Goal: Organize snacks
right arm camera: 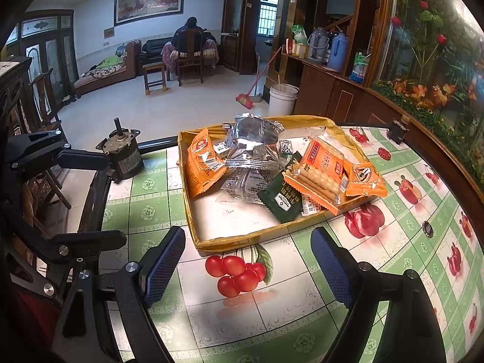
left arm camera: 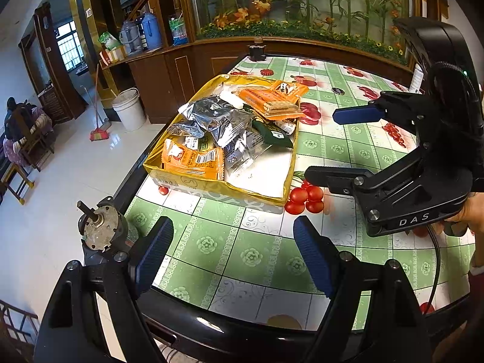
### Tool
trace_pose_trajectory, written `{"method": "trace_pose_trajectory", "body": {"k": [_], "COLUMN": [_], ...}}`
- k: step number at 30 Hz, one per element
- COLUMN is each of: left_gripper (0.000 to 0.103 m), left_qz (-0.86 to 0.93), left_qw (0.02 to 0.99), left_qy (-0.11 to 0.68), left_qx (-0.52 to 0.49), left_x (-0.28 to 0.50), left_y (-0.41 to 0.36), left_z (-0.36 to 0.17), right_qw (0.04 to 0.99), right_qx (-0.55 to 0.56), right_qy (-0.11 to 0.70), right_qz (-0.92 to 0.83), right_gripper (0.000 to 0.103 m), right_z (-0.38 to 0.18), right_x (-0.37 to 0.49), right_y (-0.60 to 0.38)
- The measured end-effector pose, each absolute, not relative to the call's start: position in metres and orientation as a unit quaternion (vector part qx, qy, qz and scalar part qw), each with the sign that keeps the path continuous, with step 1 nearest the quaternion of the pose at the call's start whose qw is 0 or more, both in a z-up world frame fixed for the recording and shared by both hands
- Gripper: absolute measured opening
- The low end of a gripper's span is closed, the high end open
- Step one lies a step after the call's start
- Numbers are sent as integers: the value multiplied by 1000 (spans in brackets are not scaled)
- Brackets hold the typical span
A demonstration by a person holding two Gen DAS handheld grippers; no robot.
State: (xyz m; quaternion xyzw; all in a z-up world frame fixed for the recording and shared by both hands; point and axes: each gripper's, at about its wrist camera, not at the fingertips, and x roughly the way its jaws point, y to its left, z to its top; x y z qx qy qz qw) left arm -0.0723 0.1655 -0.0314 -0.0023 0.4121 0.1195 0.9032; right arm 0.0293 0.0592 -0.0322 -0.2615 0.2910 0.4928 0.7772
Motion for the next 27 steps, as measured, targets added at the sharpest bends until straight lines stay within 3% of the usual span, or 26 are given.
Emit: {"method": "trace_pose_trajectory", "body": {"k": [27], "left_gripper": [82], "left_qz": [134], "left_qw": [915], "left_qy": [380], "left_qx": [28], "left_x": [-74], "left_y": [161], "left_z": [-25], "right_qw": [774], "right_qx": [-260], "right_qy": [288], "right_qz": [501], "right_gripper": [86], "right_z": [-30], "right_x": [32], "right_y": [63]}}
